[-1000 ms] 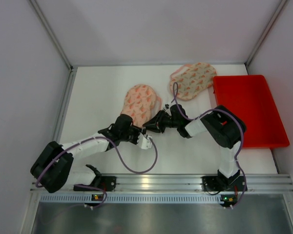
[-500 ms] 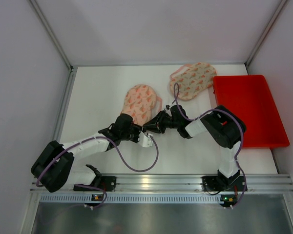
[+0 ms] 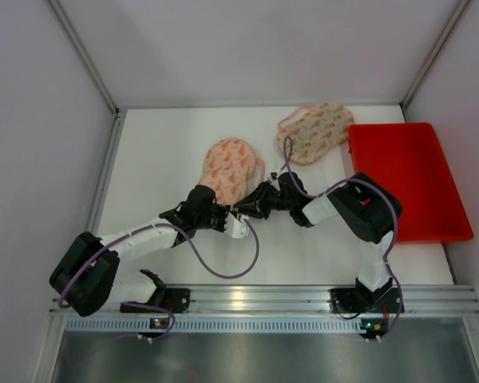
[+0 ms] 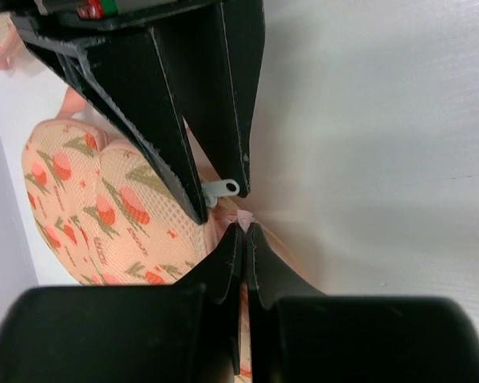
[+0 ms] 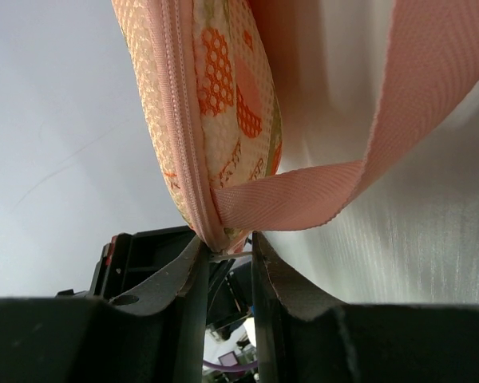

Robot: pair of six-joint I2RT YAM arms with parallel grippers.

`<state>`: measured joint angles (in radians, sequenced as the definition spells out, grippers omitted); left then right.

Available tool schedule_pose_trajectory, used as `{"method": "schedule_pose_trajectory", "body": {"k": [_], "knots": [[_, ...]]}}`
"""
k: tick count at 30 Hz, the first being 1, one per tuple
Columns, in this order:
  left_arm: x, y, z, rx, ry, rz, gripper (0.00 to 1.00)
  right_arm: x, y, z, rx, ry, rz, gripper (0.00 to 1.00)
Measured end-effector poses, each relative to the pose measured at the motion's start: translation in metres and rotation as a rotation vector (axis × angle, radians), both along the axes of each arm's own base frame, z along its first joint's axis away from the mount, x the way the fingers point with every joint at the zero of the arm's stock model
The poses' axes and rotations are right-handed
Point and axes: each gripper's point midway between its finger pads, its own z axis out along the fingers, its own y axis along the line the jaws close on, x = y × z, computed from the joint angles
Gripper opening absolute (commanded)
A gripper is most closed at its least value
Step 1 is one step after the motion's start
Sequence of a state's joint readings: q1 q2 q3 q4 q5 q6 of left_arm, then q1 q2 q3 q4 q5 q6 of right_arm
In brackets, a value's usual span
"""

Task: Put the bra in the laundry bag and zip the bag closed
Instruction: Zip the zipper on the laundry bag.

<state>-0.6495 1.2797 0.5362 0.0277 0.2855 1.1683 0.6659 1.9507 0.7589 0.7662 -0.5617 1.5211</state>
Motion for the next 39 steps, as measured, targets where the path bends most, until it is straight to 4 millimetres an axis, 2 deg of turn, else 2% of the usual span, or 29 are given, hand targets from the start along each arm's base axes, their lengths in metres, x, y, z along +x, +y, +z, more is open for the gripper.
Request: {"method": "schedule_pose_trajectory", "body": {"k": [12, 23, 32, 33, 34, 39], "knots": [[0.002, 0.02, -0.004, 0.014, 0.052, 0.092, 0.0, -0.001, 0.0, -0.001, -0.005, -0.004, 0.006, 0.0], [0.022, 0.022, -0.006, 0.0, 0.086, 0.23, 0.0, -0.003, 0.0, -0.001, -0.004, -0.003, 0.012, 0.0], [0.034, 0.014, -0.018, -0.017, 0.14, 0.32, 0.14, -0.004, 0.001, -0.011, -0.017, 0.025, 0.012, 0.0], [0.035, 0.013, -0.019, -0.02, 0.147, 0.328, 0.17, -0.004, 0.0, -0.013, -0.018, 0.029, 0.011, 0.0], [0.036, 0.012, -0.021, -0.025, 0.157, 0.338, 0.24, -0.004, 0.0, -0.014, -0.019, 0.031, 0.01, 0.0], [0.037, 0.009, -0.022, -0.038, 0.173, 0.365, 0.38, -0.004, 0.0, -0.017, -0.022, 0.043, 0.009, 0.0]]}}
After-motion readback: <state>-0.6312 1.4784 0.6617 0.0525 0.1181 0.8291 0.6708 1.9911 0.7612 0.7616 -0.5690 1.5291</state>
